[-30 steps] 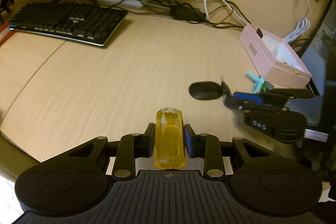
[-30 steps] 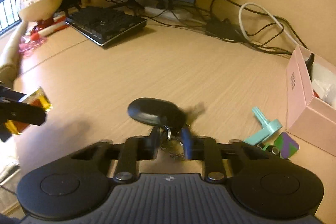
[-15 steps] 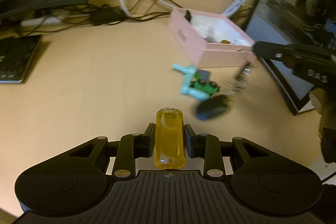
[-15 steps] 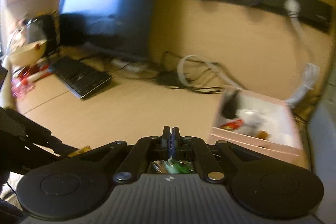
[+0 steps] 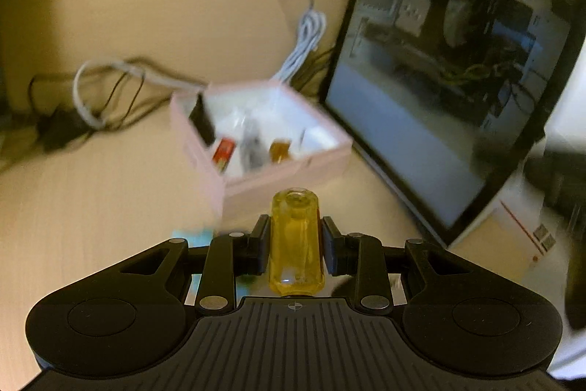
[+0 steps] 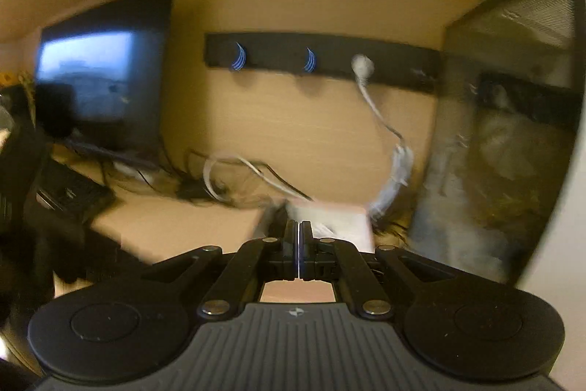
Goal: Organize rigid objects
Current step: 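Carry the keys toward the pink box with the right gripper while the left gripper carries the lighter, then drop the yellow lighter into the pink box with the left gripper while the right drops the keys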
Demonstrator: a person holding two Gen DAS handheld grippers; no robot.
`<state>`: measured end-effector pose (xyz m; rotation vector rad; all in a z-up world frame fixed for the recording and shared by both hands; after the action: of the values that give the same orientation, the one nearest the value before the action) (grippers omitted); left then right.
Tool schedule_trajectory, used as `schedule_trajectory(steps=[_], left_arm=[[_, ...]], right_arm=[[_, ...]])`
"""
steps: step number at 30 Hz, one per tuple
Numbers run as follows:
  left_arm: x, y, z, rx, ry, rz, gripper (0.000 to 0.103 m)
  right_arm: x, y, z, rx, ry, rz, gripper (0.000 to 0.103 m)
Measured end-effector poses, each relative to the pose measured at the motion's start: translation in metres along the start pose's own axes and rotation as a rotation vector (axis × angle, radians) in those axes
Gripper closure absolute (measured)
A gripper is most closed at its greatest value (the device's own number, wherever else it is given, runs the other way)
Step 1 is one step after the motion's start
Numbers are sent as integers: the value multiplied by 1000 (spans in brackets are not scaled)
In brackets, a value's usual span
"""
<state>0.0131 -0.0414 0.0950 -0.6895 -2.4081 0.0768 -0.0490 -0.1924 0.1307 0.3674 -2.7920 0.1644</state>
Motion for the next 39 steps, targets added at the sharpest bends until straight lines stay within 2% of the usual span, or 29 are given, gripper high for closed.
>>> schedule_trajectory(steps=[1, 3, 5, 6, 11, 16, 17, 19, 21, 25, 27, 29, 30, 34, 39], left_arm=[[-2, -4, -4, -9, -6, 3, 71], [-5, -8, -6, -17, -9, 8, 71], [-8, -11, -2, -12, 3, 9, 71], [-9, -11, 3, -4, 17, 10, 71], [-11, -7, 34, 21, 117, -17, 71], [-5, 4, 51, 42, 165, -61, 71], [-3, 7, 52, 43, 170, -70, 71], [0, 12, 53, 43, 174, -90, 71], [4, 16, 52, 53, 164, -101, 71], [4, 26, 56, 82, 170, -125, 71], [2, 25, 58, 90, 179, -120, 71], [1, 21, 58, 81, 178, -104, 71], [1, 20, 57, 77, 177, -98, 71], [1, 19, 56, 81, 168, -89, 71], [-2, 22, 56, 100, 161, -81, 71]], right_arm=[[-4, -3, 13, -9, 54, -13, 99], [-8, -8, 50, -27, 150, -9, 86], [-10, -11, 81, -21, 200, 35, 50], [-12, -11, 97, -17, 221, 52, 47], [-28, -13, 148, -38, 299, 88, 47], [-51, -33, 168, -228, 316, 70, 45], [-55, -32, 170, -238, 314, 58, 45], [-59, -24, 173, -181, 299, 62, 43], [-57, -16, 173, -109, 282, 60, 43], [-58, -17, 170, -126, 262, 52, 45], [-69, -15, 165, -114, 260, 46, 55], [-74, -12, 161, -88, 264, 35, 73], [-77, -10, 158, -70, 274, 31, 75], [-73, -5, 148, -17, 269, 40, 75], [-52, -2, 111, -24, 191, 43, 75]])
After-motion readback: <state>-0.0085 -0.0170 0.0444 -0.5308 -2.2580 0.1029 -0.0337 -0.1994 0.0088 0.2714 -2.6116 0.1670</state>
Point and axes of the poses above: each gripper's, at about its wrist camera, not at the fingertips, and x roughly against the way its jaws point, y to its left, z to its underside, the point moved 9 cm from there along -x, roughly the way its jaws point, and after that the axes turned 6 degrees about -y, right-handed, at the moved point
